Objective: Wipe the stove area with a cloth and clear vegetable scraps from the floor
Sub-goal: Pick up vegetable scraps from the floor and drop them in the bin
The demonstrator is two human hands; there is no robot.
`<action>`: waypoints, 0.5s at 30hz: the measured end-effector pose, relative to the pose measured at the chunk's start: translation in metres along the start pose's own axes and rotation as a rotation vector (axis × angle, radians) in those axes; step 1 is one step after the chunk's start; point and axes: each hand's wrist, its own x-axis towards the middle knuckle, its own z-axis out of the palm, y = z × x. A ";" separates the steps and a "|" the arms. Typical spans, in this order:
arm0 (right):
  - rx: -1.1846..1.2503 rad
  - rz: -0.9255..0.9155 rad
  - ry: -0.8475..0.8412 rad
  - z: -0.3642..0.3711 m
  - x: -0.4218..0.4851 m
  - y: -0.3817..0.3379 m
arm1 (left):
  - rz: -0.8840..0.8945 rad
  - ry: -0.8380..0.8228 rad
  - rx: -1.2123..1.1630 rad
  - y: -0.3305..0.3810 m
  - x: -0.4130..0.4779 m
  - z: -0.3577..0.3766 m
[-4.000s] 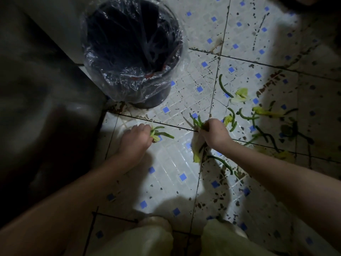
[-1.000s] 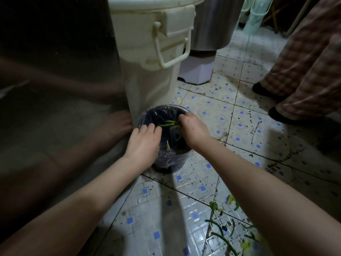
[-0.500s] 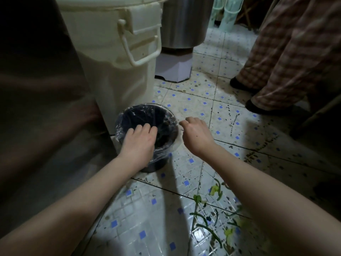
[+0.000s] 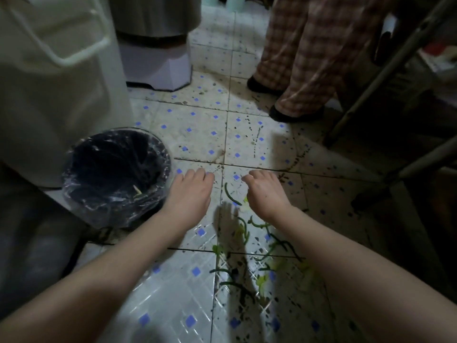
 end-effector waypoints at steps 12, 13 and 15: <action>0.084 0.190 -0.190 0.062 -0.023 0.057 | 0.087 -0.221 0.045 0.021 -0.004 0.076; 0.098 0.196 -0.199 0.067 -0.023 0.059 | 0.084 -0.234 0.046 0.020 -0.003 0.080; 0.134 0.209 -0.206 0.077 -0.021 0.061 | 0.083 -0.250 0.049 0.019 0.002 0.088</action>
